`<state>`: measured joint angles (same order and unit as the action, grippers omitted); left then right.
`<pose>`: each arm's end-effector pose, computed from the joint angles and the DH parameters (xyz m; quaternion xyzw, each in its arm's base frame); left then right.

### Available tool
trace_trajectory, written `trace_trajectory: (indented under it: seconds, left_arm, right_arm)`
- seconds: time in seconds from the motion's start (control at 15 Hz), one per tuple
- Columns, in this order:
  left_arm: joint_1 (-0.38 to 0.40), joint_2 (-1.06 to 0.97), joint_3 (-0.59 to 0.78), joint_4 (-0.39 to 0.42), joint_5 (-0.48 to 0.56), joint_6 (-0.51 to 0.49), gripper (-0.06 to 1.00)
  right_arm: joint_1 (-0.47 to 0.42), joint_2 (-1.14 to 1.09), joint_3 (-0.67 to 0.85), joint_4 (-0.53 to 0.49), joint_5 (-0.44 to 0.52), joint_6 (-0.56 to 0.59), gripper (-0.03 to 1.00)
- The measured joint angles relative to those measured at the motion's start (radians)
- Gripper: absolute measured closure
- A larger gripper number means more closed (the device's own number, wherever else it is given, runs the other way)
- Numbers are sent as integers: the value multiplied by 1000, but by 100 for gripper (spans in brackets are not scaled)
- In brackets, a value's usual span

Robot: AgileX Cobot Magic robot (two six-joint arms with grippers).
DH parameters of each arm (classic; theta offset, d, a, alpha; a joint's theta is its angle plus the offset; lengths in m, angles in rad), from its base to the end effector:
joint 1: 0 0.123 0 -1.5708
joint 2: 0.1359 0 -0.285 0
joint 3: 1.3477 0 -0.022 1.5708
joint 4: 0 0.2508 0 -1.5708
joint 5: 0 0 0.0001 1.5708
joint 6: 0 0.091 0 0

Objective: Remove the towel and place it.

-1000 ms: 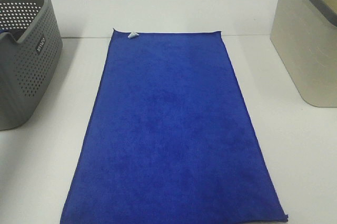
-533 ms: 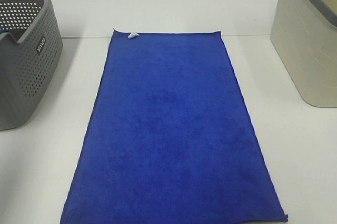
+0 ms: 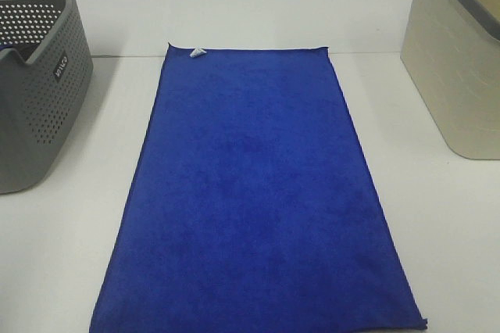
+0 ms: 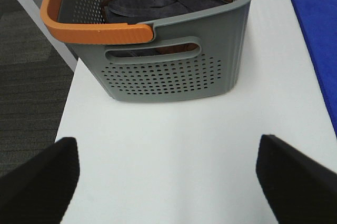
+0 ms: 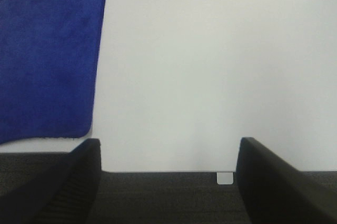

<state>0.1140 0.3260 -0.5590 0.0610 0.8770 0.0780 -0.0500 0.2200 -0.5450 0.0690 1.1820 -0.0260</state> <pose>0.0523 0.0103 0.3018 -0.0101 0.8738 0.0763 0.4802 0.0193 0.0048 0.2797 0.0106 0.9203 0.0197 0.3907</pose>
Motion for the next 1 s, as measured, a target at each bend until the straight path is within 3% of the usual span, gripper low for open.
trace_trajectory:
  seconds: [0.4, 0.67, 1.0]
  left_arm:
    - [0, -237, 40, -2, 16, 0, 9]
    - [0, -317, 28, -20, 187, 0, 10]
    - [0, -332, 31, -89, 209, -1, 11]
  right_arm:
    - [0, -222, 65, -30, -34, -105, 26]
    - [0, -224, 78, 0, -51, -113, 26]
    - [0, -224, 86, 34, -66, -102, 26]
